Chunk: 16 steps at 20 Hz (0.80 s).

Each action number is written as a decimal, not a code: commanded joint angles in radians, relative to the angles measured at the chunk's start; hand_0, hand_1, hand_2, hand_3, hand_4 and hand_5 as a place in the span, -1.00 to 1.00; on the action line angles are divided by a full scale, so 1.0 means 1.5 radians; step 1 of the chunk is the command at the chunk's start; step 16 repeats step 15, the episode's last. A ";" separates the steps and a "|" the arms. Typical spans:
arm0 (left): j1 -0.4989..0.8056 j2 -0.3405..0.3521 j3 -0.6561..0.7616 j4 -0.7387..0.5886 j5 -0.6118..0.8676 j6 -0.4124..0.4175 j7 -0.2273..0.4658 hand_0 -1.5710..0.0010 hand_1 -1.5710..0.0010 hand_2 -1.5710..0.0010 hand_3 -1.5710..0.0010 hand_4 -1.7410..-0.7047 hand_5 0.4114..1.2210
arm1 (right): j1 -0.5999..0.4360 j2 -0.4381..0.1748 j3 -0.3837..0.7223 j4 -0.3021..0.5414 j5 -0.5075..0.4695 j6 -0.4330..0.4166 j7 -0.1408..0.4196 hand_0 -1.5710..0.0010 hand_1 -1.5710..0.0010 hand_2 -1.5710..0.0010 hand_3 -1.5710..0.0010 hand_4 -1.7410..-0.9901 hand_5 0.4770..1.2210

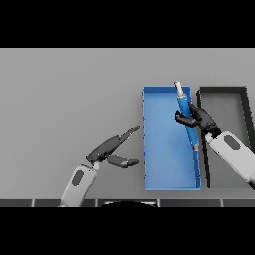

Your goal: Pick up the blue pipe and place it into the blue bin.

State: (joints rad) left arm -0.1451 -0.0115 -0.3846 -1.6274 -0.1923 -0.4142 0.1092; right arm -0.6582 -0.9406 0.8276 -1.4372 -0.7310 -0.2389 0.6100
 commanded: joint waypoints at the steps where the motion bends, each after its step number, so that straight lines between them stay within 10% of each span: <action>1: -0.003 -0.002 -0.001 -0.002 0.001 0.000 0.002 1.00 1.00 1.00 1.00 0.65 -0.96 | -0.007 -0.004 0.018 0.001 -0.006 0.002 0.000 0.92 0.93 0.93 0.96 0.82 -0.09; 16: -0.016 0.000 0.008 0.006 0.003 0.001 0.006 1.00 1.00 1.00 1.00 0.65 -0.95 | -0.064 -0.026 0.104 0.016 -0.034 0.009 0.000 0.99 0.99 0.99 1.00 0.91 -0.55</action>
